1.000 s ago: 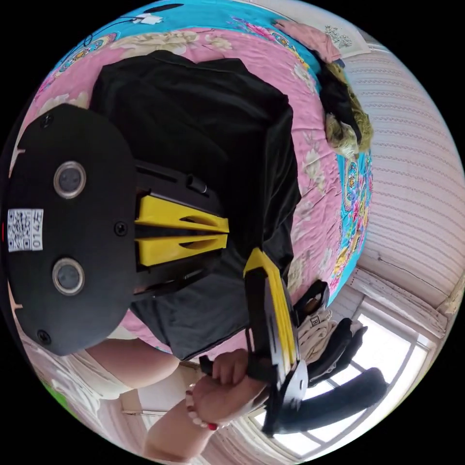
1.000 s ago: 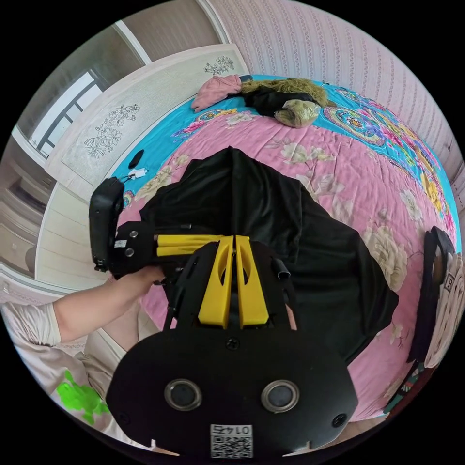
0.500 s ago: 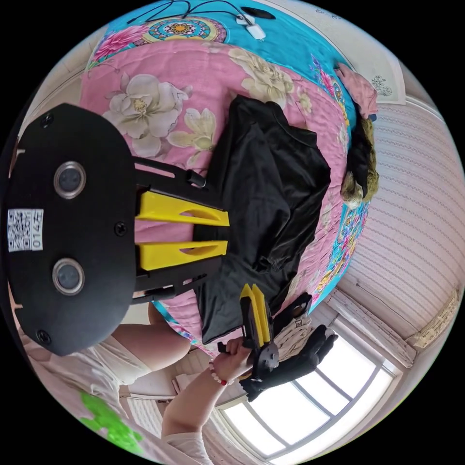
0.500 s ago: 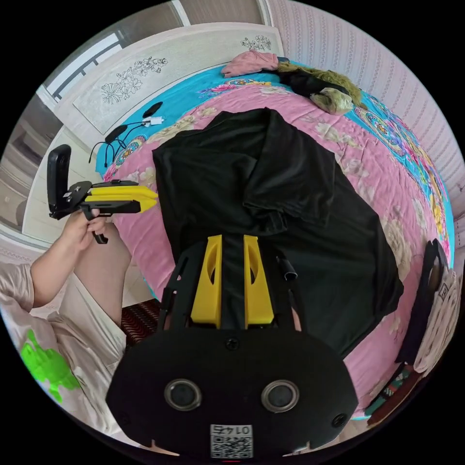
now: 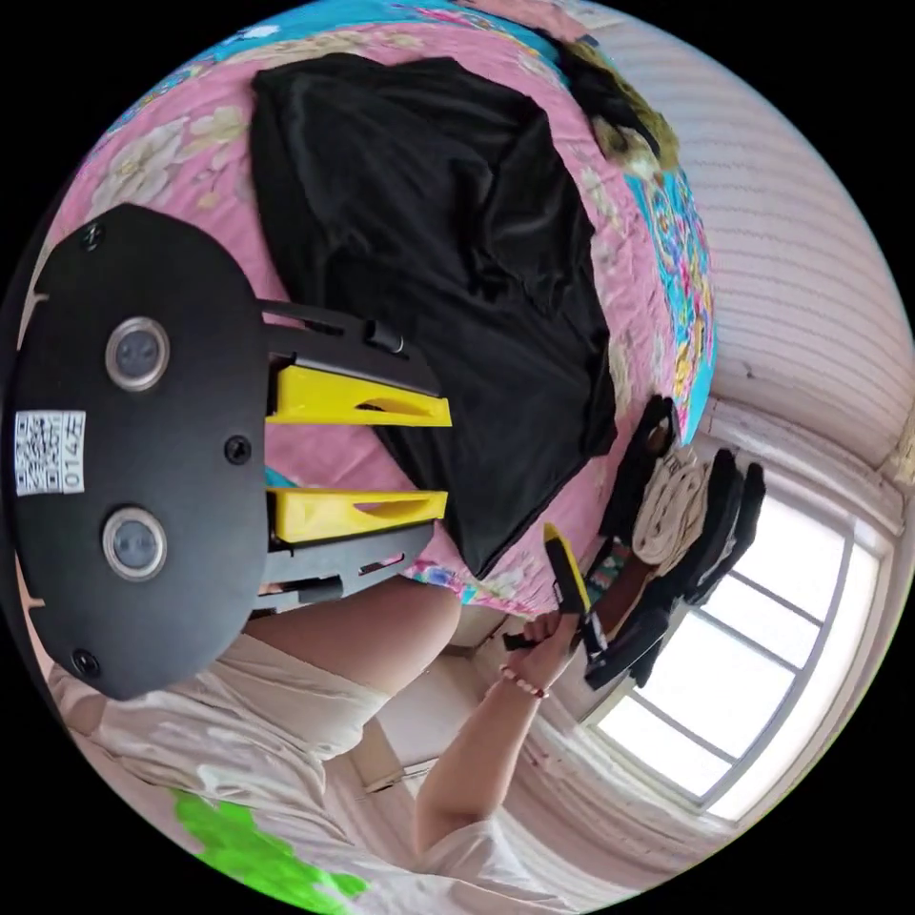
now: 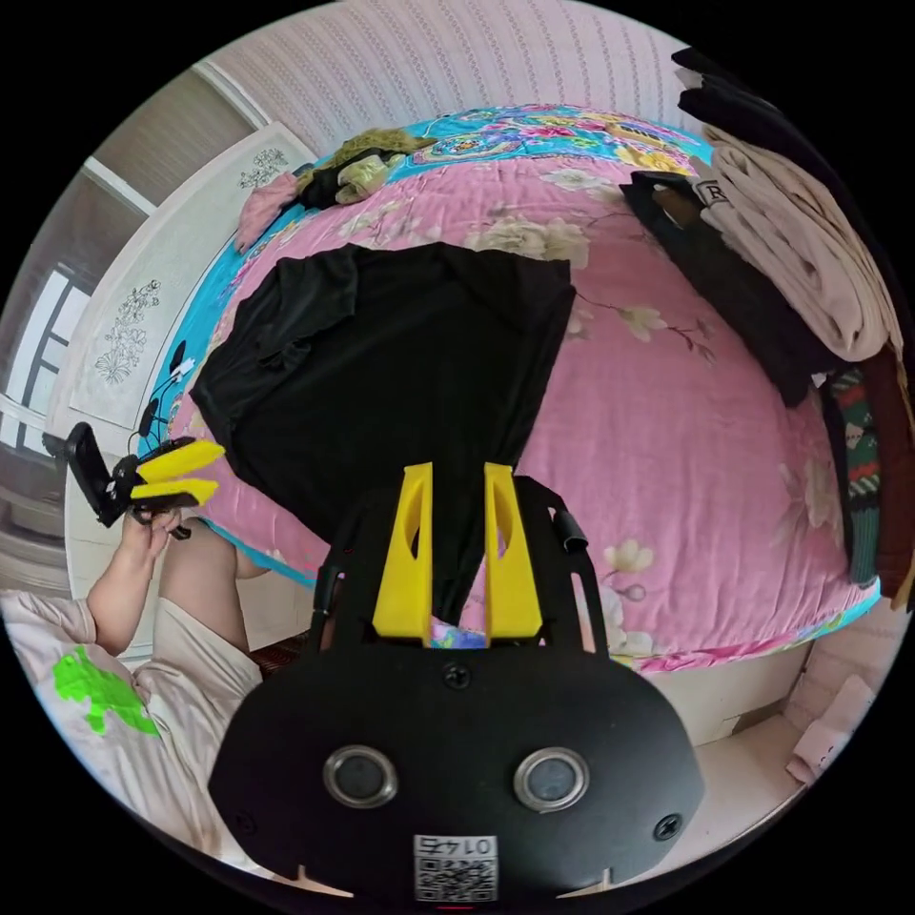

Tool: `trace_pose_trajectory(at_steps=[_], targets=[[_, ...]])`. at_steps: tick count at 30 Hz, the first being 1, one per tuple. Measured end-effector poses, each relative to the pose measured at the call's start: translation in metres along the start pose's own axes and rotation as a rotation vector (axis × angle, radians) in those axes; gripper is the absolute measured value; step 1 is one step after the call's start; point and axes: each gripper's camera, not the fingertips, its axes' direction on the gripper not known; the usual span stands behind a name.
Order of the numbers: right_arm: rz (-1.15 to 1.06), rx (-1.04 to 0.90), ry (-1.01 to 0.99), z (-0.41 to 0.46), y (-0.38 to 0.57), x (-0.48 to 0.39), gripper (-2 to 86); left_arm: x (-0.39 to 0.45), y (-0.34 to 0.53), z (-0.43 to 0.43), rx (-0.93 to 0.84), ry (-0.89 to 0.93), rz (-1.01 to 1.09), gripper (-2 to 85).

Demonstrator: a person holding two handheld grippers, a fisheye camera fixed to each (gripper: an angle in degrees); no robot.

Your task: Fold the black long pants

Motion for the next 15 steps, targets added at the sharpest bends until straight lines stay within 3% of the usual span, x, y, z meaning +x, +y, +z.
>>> trace_pose_trajectory(at_steps=[8, 13, 15], targets=[[0.015, 0.032, 0.024, -0.015, -0.084, 0.061, 9.3, 0.126, -0.037, 0.143, -0.141, 0.061, 0.361, 10.7], [0.097, -0.025, 0.052, 0.001, -0.141, 0.101, 6.7, 0.156, -0.043, 0.187, -0.172, 0.059, 0.429, 10.6], [0.117, -0.014, -0.049, 0.0, -0.159, 0.117, 2.7, 0.16, -0.044, 0.198, -0.172, 0.069, 0.423, 10.4]])
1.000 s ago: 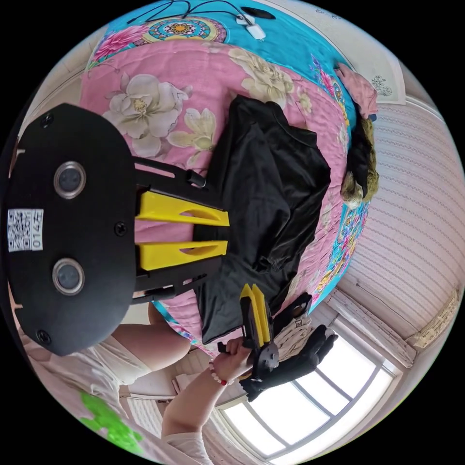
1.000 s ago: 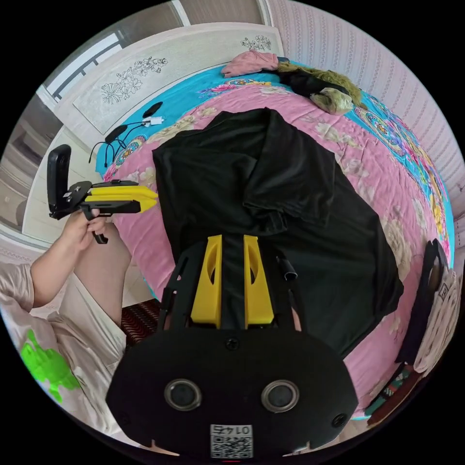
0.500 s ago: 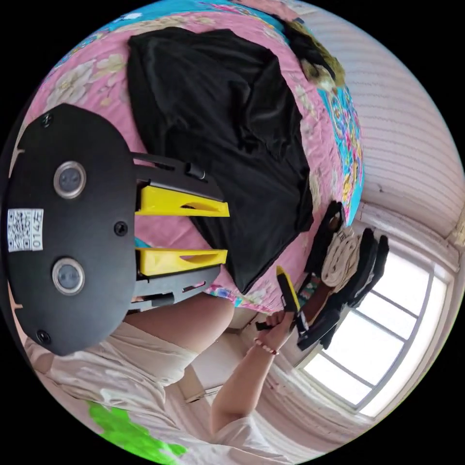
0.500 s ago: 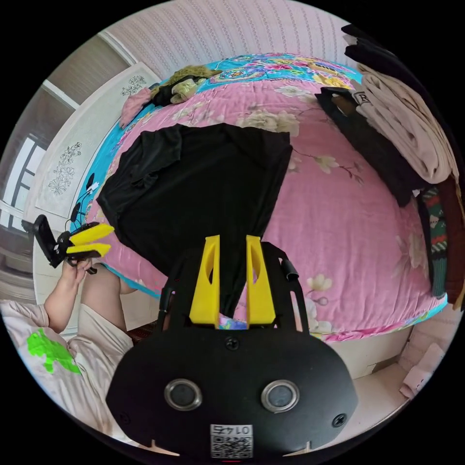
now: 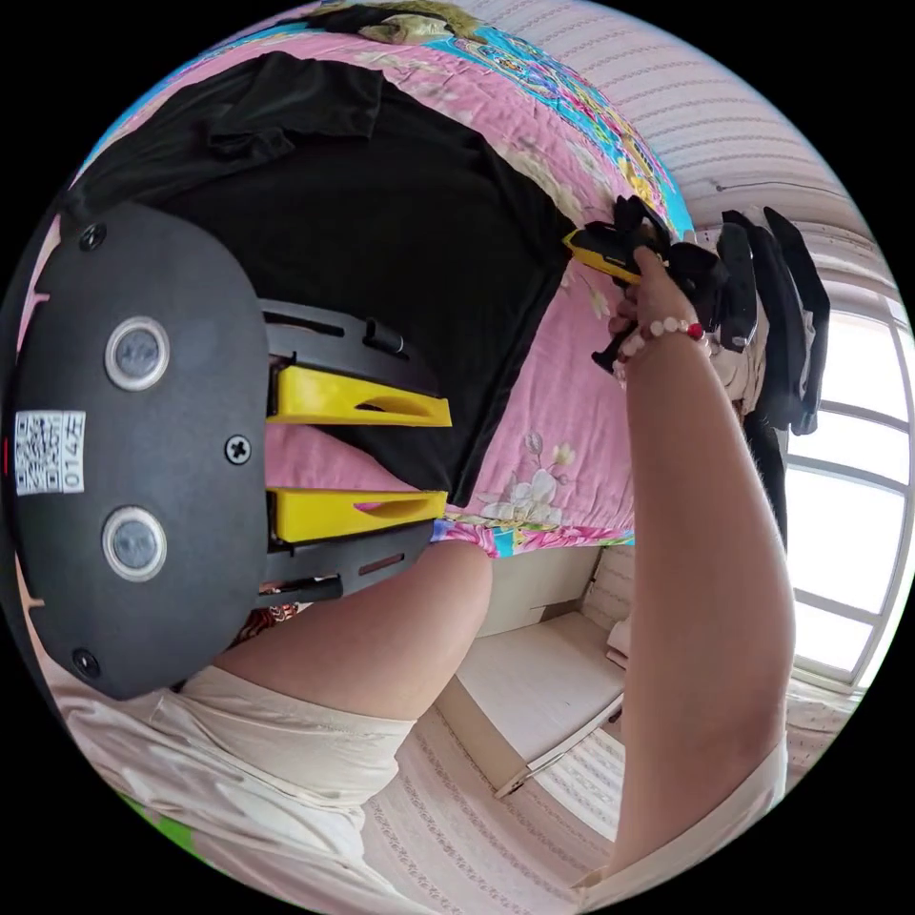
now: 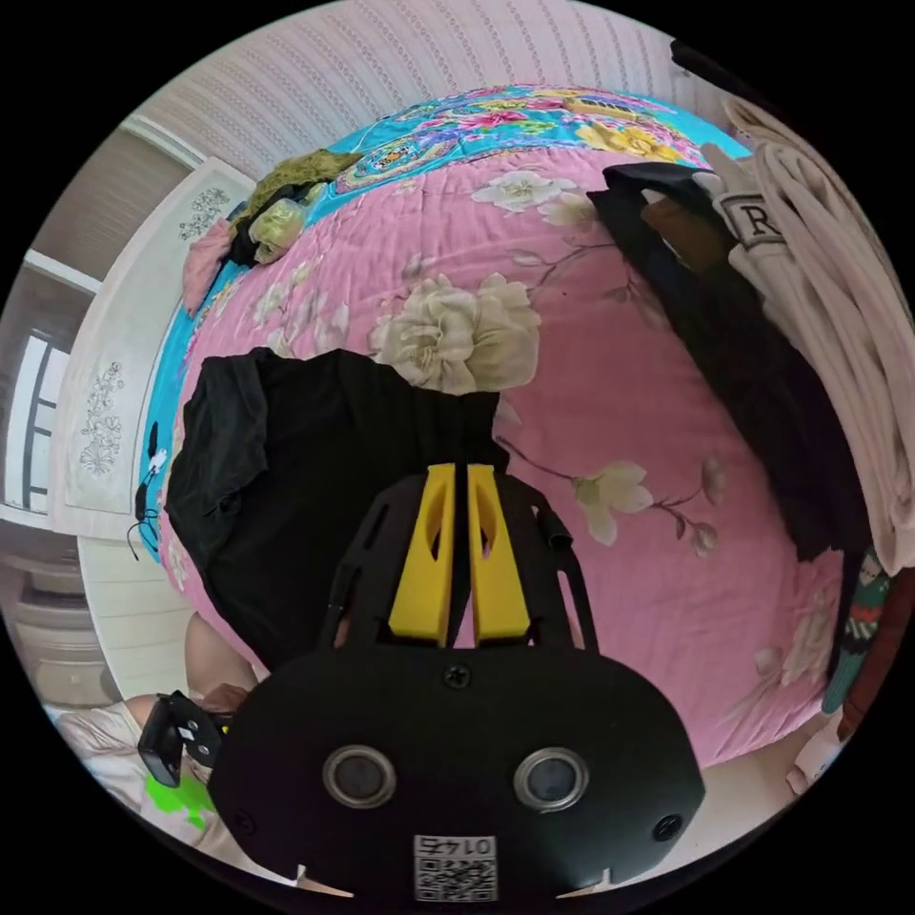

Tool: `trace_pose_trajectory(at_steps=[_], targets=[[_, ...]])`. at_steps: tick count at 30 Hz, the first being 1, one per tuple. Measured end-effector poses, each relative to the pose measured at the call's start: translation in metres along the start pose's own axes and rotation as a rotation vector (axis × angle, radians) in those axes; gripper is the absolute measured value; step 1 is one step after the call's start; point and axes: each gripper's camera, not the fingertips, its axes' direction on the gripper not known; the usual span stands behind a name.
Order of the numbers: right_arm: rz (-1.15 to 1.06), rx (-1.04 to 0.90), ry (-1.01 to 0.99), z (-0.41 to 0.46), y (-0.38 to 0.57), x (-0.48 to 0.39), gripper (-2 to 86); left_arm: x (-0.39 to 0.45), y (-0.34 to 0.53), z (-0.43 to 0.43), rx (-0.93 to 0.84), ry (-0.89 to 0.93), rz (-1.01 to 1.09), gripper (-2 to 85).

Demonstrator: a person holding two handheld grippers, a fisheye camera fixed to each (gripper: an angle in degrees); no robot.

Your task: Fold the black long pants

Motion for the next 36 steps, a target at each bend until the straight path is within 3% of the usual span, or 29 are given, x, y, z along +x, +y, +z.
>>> trace_pose_trajectory(at_steps=[5, 8, 17, 19, 21, 23, 26, 36], targets=[[0.012, 0.231, -0.086, -0.049, -0.036, 0.03, 8.0, 0.004, -0.007, 0.025, 0.025, 0.039, -0.045, 10.2], [0.04, 0.139, -0.116, -0.053, -0.061, 0.051, 13.0, 0.011, -0.011, 0.039, 0.011, 0.044, -0.05, 10.0], [-0.133, 0.051, 0.085, -0.031, -0.063, 0.032, 16.6, 0.036, -0.024, 0.067, 0.016, 0.072, -0.051, 9.5], [-0.148, 0.046, 0.104, -0.024, -0.068, 0.026, 15.2, 0.04, -0.028, 0.069, 0.015, 0.077, -0.049, 9.5], [-0.157, 0.092, 0.053, -0.026, -0.077, 0.02, 5.1, 0.045, -0.03, 0.07, 0.014, 0.067, -0.044, 9.5], [-0.097, 0.133, 0.08, -0.032, -0.087, 0.02, 2.2, 0.052, -0.035, 0.074, -0.001, 0.058, -0.039, 9.5], [-0.063, 0.081, 0.165, -0.031, -0.103, 0.022, 2.3, 0.064, -0.041, 0.076, 0.006, 0.036, -0.013, 9.8], [-0.112, 0.024, 0.16, -0.013, -0.119, 0.002, 8.9, 0.108, -0.056, 0.062, 0.007, -0.014, 0.135, 10.9]])
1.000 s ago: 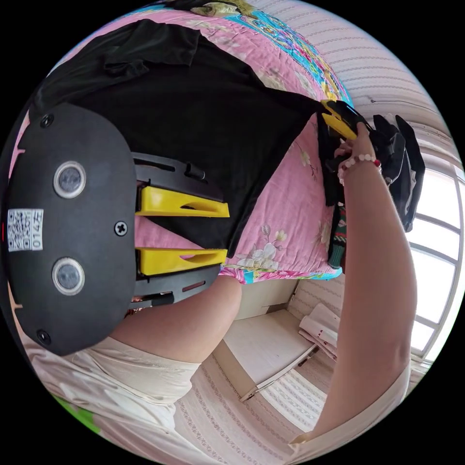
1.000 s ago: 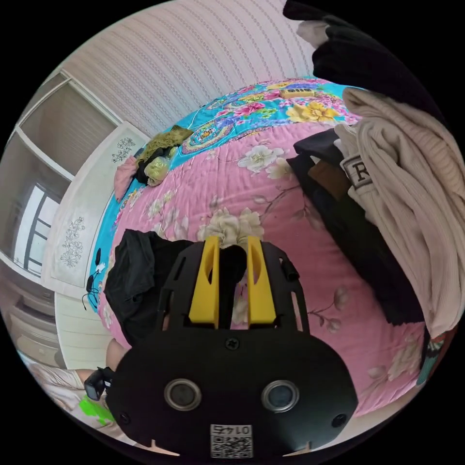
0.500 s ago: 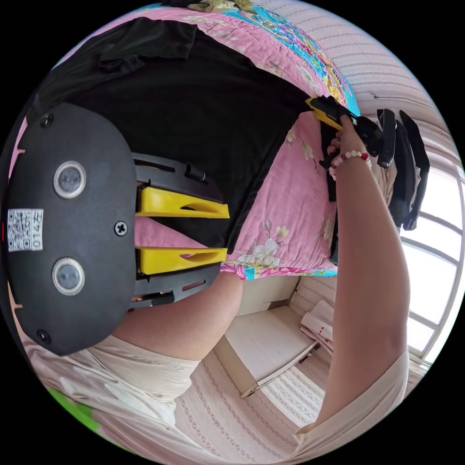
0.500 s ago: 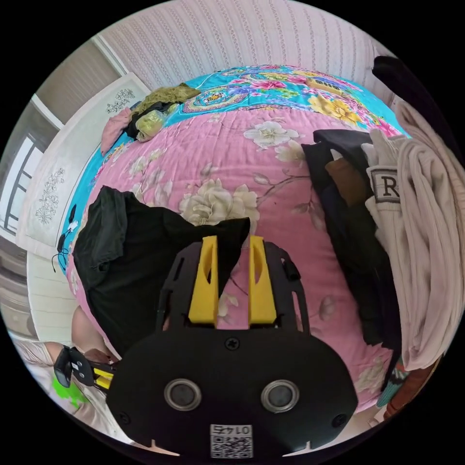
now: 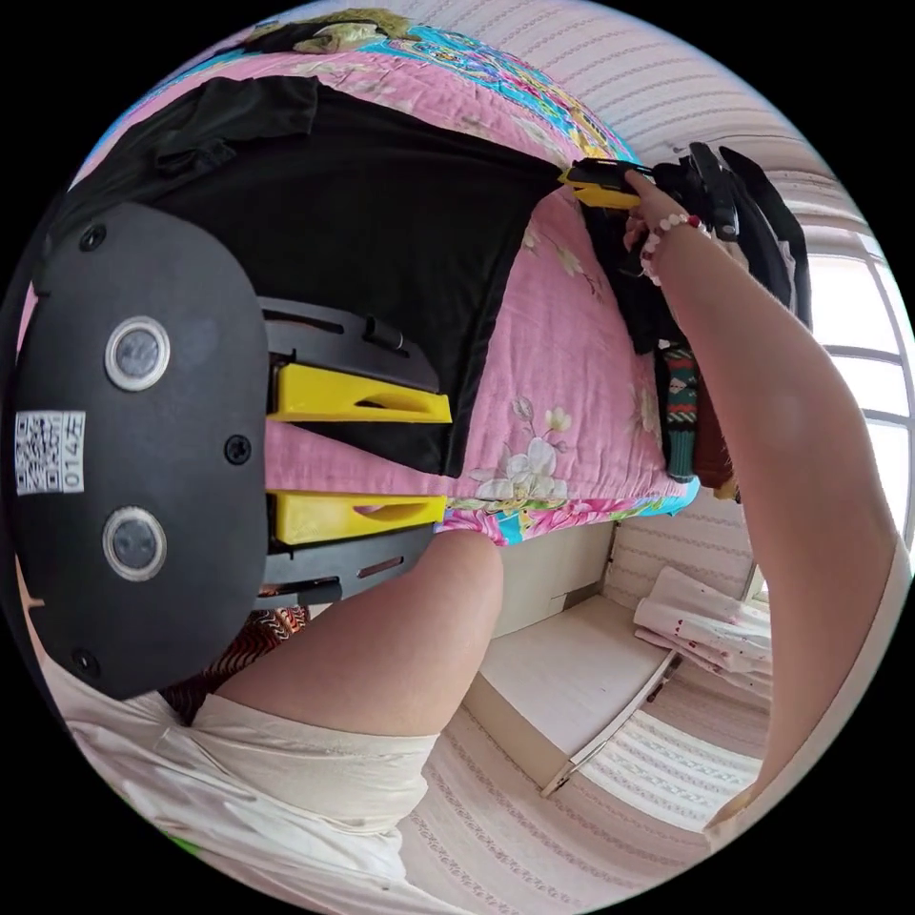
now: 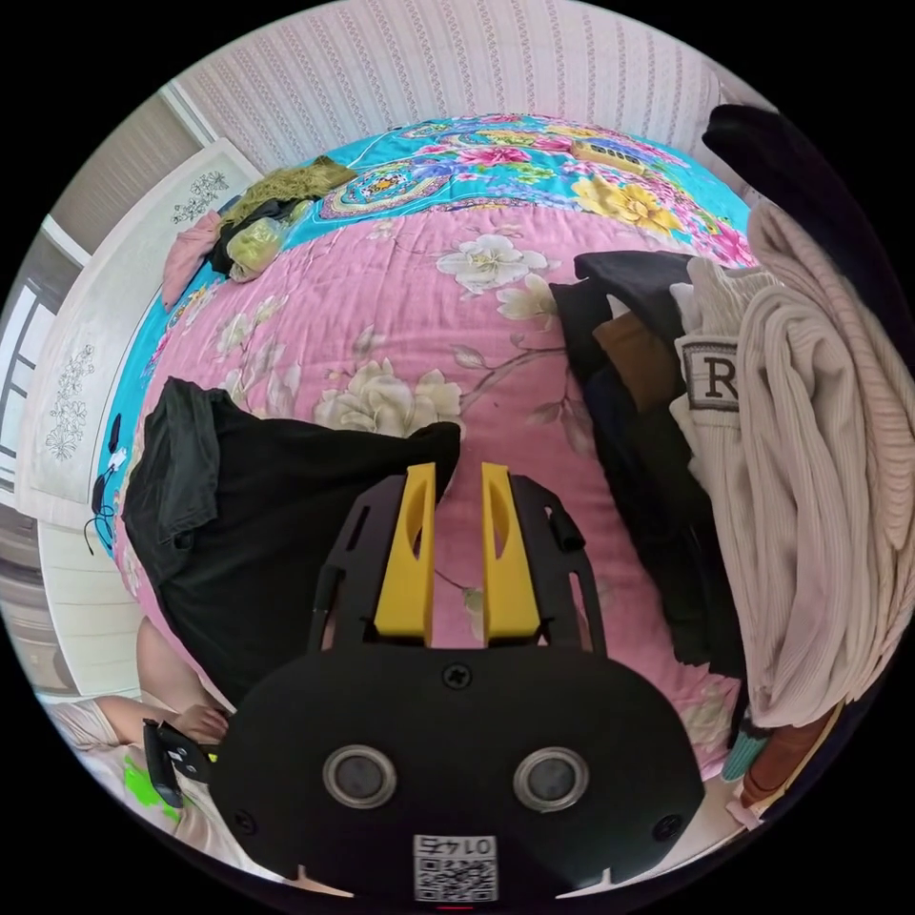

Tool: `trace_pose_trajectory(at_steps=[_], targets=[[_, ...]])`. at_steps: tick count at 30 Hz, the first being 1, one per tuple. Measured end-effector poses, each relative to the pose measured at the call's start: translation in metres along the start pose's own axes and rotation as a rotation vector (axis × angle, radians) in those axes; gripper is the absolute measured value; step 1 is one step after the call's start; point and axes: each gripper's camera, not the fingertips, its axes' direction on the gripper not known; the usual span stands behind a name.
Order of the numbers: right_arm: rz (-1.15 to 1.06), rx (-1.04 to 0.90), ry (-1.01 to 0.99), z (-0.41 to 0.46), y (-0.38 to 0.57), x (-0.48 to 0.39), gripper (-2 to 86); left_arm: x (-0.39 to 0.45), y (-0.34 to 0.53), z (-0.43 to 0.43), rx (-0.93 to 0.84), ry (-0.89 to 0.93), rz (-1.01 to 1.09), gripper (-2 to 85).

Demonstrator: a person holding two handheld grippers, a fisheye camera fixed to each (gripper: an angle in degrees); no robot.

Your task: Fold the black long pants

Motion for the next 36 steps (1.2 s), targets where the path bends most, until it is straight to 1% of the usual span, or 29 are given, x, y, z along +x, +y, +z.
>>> trace_pose_trajectory(at_steps=[3, 4, 6, 8, 10, 12, 14, 15, 18, 21, 23, 25, 29, 34, 36], targets=[[-0.001, -0.003, -0.024, 0.009, -0.006, -0.009, 10.5, 0.007, -0.011, 0.005, -0.077, -0.069, 0.034, 9.2], [0.0, -0.005, -0.035, 0.011, -0.007, -0.01, 10.8, 0.009, -0.014, 0.006, -0.106, -0.105, 0.036, 7.2], [0.002, -0.005, -0.071, 0.02, -0.013, -0.018, 11.2, 0.009, -0.017, 0.0, -0.11, -0.112, 0.04, 4.0], [0.003, 0.001, -0.077, 0.026, -0.018, -0.026, 10.8, 0.007, -0.02, -0.019, -0.073, -0.12, 0.024, 0.5], [0.011, 0.008, -0.104, 0.033, -0.024, -0.034, 8.4, 0.005, -0.023, -0.034, -0.069, -0.118, 0.027, -0.3], [0.078, 0.012, -0.204, 0.041, -0.032, -0.038, 2.7, 0.0, -0.025, -0.05, -0.067, -0.104, 0.009, -0.7], [0.106, 0.024, -0.242, 0.046, -0.037, -0.042, 1.2, -0.007, -0.028, -0.078, -0.035, -0.072, -0.026, -0.9], [0.108, 0.015, -0.226, 0.048, -0.04, -0.046, 0.7, -0.009, -0.028, -0.086, -0.023, -0.066, -0.034, -0.9], [0.082, 0.004, -0.184, 0.048, -0.048, -0.062, 0.2, -0.021, -0.029, -0.14, 0.068, -0.051, -0.086, -1.0], [0.059, 0.003, -0.165, 0.041, -0.058, -0.08, 0.0, -0.04, -0.018, -0.209, 0.202, -0.038, -0.169, -1.0], [0.04, 0.007, -0.152, 0.035, -0.067, -0.096, -0.1, -0.059, 0.0, -0.267, 0.317, -0.02, -0.261, -1.0], [0.018, 0.018, -0.132, 0.029, -0.078, -0.116, -0.1, -0.074, 0.017, -0.31, 0.396, -0.027, -0.336, -1.0], [-0.054, 0.036, -0.074, 0.02, -0.11, -0.18, -0.1, -0.101, 0.063, -0.413, 0.564, -0.095, -0.47, -1.0], [-0.156, 0.05, -0.018, 0.022, -0.151, -0.274, 0.0, -0.121, 0.121, -0.518, 0.666, -0.244, -0.587, -1.0], [-0.21, 0.049, -0.007, 0.029, -0.173, -0.327, -0.1, -0.127, 0.145, -0.554, 0.689, -0.293, -0.639, -1.0]])
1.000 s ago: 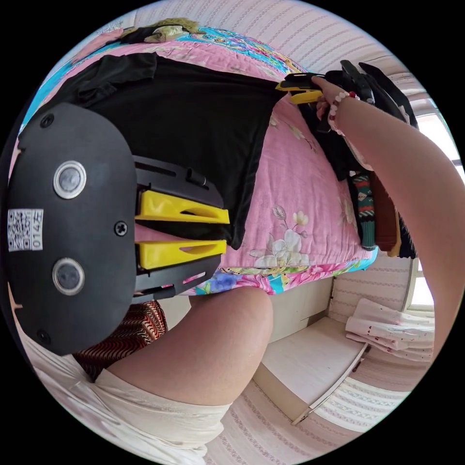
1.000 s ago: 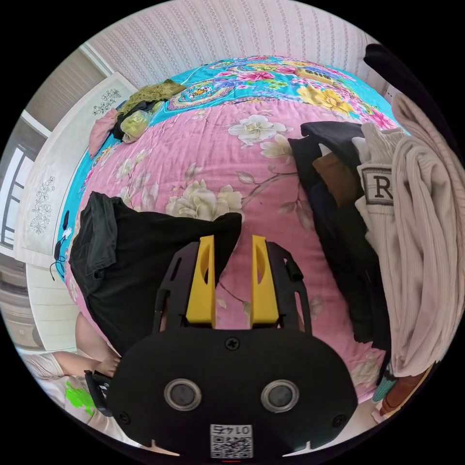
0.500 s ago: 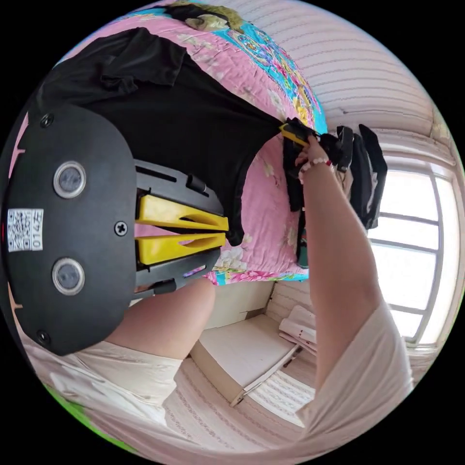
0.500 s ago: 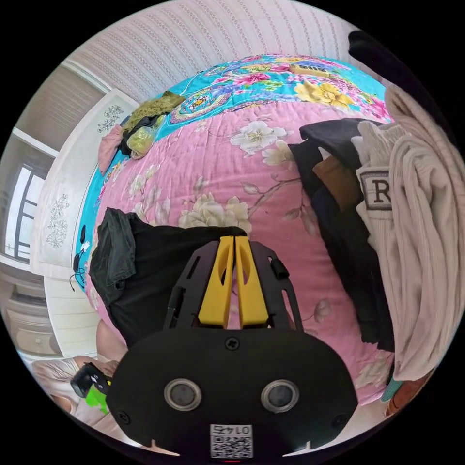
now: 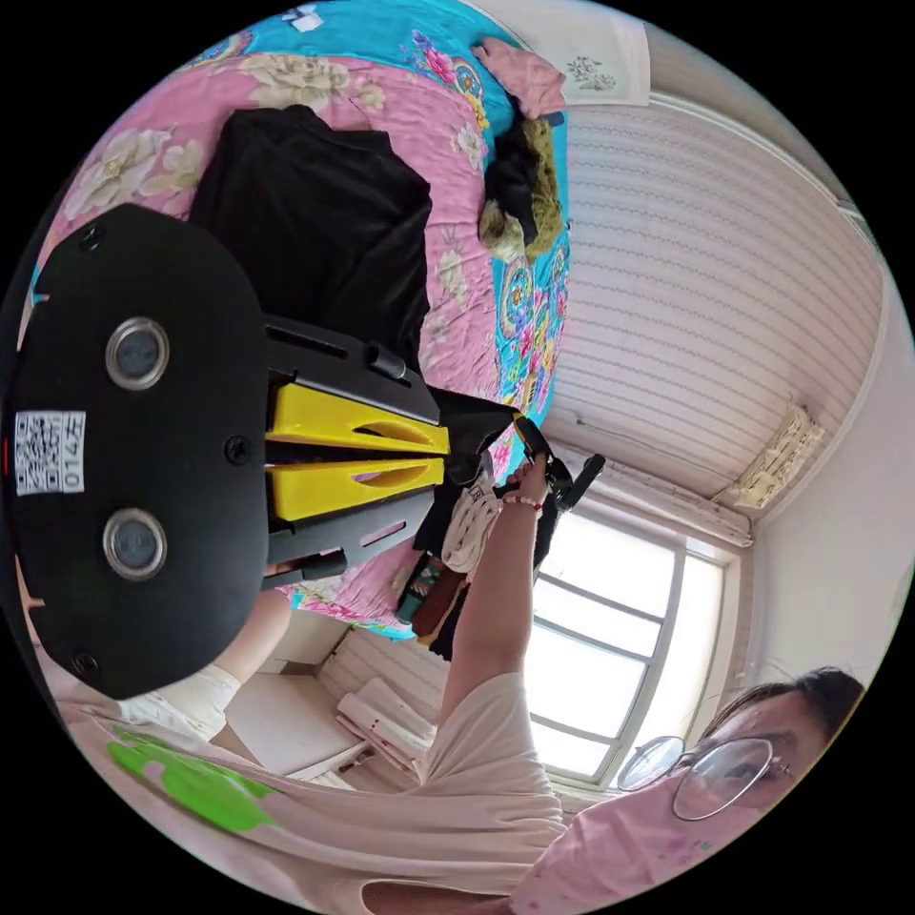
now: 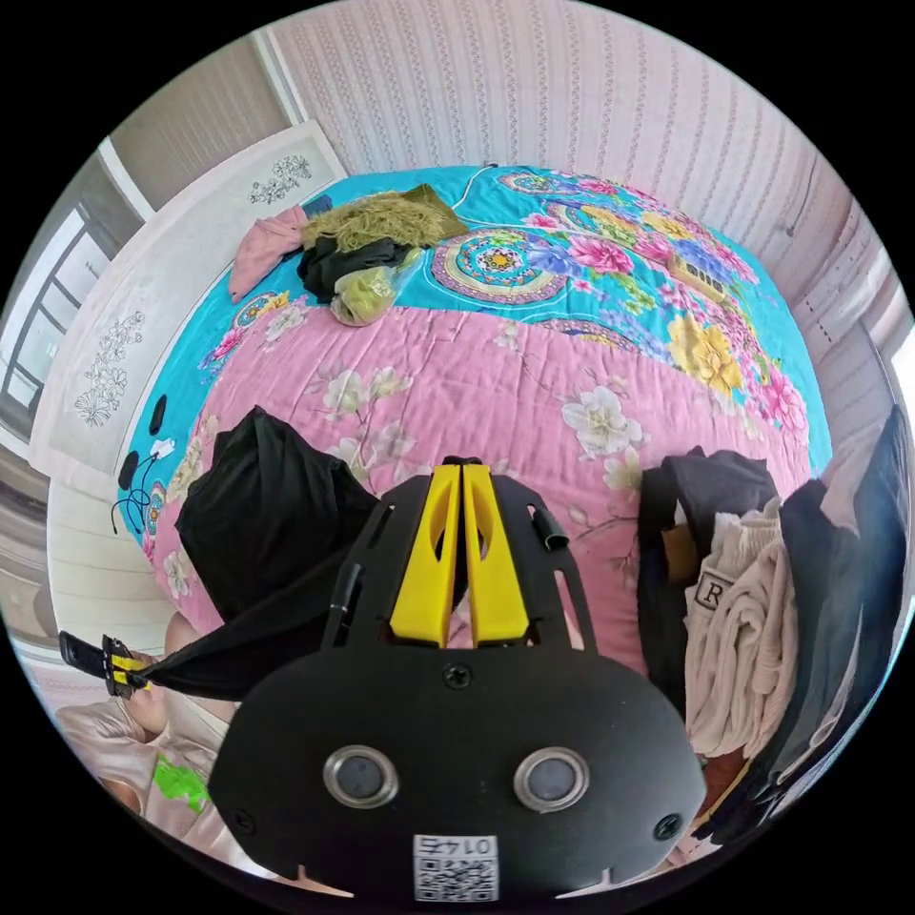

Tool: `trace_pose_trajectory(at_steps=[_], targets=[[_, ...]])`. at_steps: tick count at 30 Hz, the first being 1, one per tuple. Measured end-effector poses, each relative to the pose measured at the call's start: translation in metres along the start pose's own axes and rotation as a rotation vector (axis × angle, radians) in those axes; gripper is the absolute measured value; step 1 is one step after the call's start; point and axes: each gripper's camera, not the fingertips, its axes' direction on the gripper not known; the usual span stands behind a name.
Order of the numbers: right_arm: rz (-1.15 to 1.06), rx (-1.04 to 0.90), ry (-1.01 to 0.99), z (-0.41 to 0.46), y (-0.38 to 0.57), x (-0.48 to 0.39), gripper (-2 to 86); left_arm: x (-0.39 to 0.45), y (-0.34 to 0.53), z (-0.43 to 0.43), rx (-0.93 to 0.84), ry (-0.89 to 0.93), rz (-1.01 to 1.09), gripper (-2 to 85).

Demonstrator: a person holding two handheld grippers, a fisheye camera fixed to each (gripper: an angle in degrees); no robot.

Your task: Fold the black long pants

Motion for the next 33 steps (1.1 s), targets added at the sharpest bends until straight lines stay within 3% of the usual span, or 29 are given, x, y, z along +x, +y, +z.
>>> trace_pose_trajectory(at_steps=[10, 18, 24, 30, 33], targets=[[-0.292, -0.039, 0.048, 0.077, -0.132, -0.232, -0.2, -0.115, -0.032, -0.184, 0.136, -0.239, -0.218, -1.0], [-0.509, -0.184, 0.084, 0.232, -0.2, -0.414, 0.2, -0.196, -0.024, -0.261, 0.139, -0.39, -0.429, -0.9], [-0.548, -0.176, 0.016, 0.29, -0.215, -0.463, 9.4, -0.241, -0.026, -0.282, 0.028, -0.412, -0.573, 2.4], [-0.467, -0.049, -0.179, 0.269, -0.235, -0.442, 8.8, -0.261, -0.047, -0.323, 0.066, -0.48, -0.639, 4.8], [-0.416, -0.12, -0.186, 0.289, -0.224, -0.416, 7.4, -0.263, -0.073, -0.328, 0.058, -0.471, -0.571, 3.7]])
